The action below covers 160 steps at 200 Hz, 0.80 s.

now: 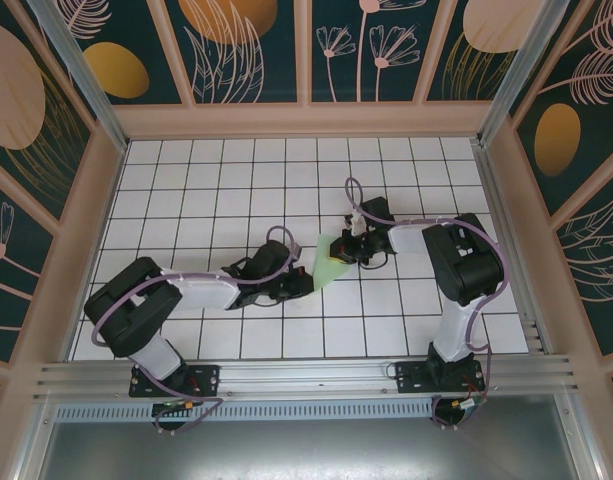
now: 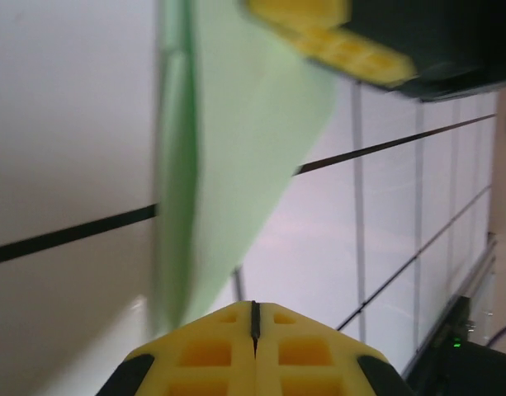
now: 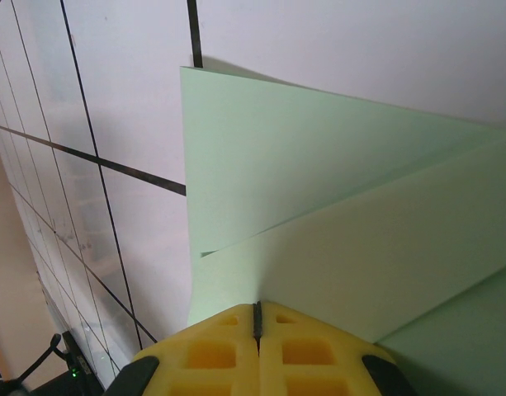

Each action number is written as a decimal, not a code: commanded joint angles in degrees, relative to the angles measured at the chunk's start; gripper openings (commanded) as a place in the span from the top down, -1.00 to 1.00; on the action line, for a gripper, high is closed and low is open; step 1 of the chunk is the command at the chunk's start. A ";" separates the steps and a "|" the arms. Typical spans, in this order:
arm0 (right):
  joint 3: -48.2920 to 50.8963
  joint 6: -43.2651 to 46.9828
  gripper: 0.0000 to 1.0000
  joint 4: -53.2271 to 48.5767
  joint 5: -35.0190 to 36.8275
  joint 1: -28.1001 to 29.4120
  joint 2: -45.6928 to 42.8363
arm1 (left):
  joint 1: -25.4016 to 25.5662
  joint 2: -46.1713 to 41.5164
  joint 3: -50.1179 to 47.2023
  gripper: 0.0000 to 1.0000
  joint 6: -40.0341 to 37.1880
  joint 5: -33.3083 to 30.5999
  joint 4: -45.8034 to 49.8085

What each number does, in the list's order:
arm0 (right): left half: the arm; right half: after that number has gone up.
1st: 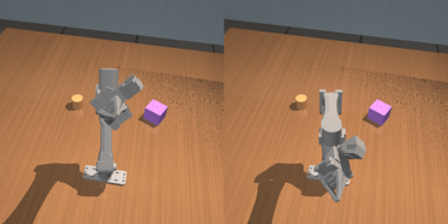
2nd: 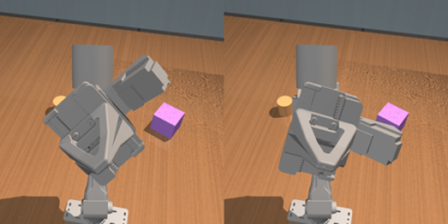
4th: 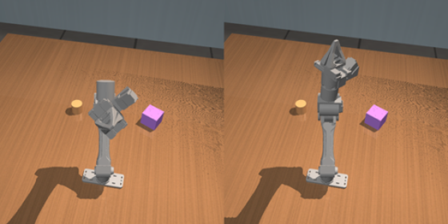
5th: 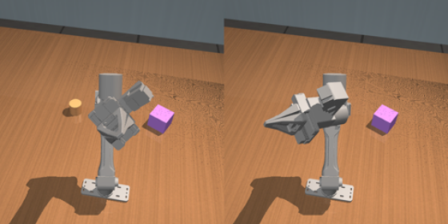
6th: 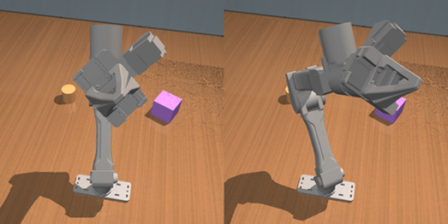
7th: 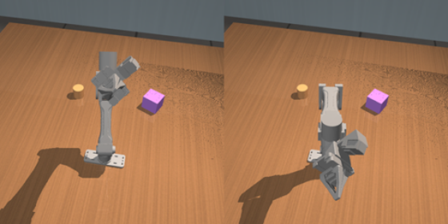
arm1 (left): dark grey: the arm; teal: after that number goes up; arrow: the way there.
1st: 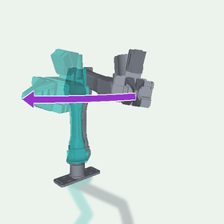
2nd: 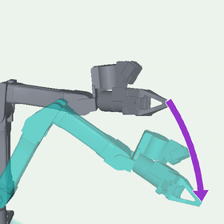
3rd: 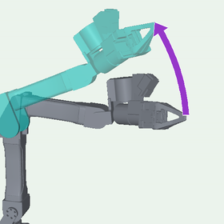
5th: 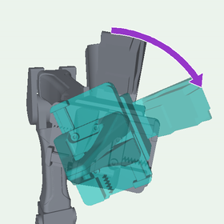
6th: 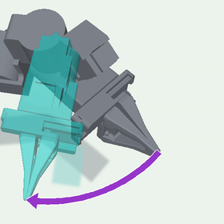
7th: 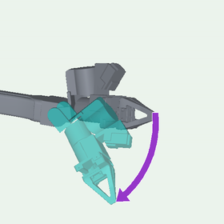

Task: Fold a paper plane with a square sheet of paper (pick it up from the middle)
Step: Fourth fold the wing at the center of the table.

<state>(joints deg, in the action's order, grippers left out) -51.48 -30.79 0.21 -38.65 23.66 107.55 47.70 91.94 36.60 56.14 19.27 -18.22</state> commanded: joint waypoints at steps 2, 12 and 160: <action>1.52 0.73 0.98 -5.78 8.77 -0.11 4.16 | 0.37 -0.40 4.74 0.90 -3.18 -1.39 -0.49; 1.32 0.72 0.98 -5.71 8.68 -0.09 4.25 | 0.35 1.65 6.51 0.93 -3.27 -2.09 1.10; -0.67 5.12 0.92 0.72 2.88 0.61 -2.65 | 0.35 10.67 -0.45 1.00 2.57 -3.18 3.78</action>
<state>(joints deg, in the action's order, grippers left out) -52.25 -29.34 -0.64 -38.87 23.73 107.48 47.70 101.51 40.45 56.53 14.98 -19.64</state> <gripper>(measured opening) 0.064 0.070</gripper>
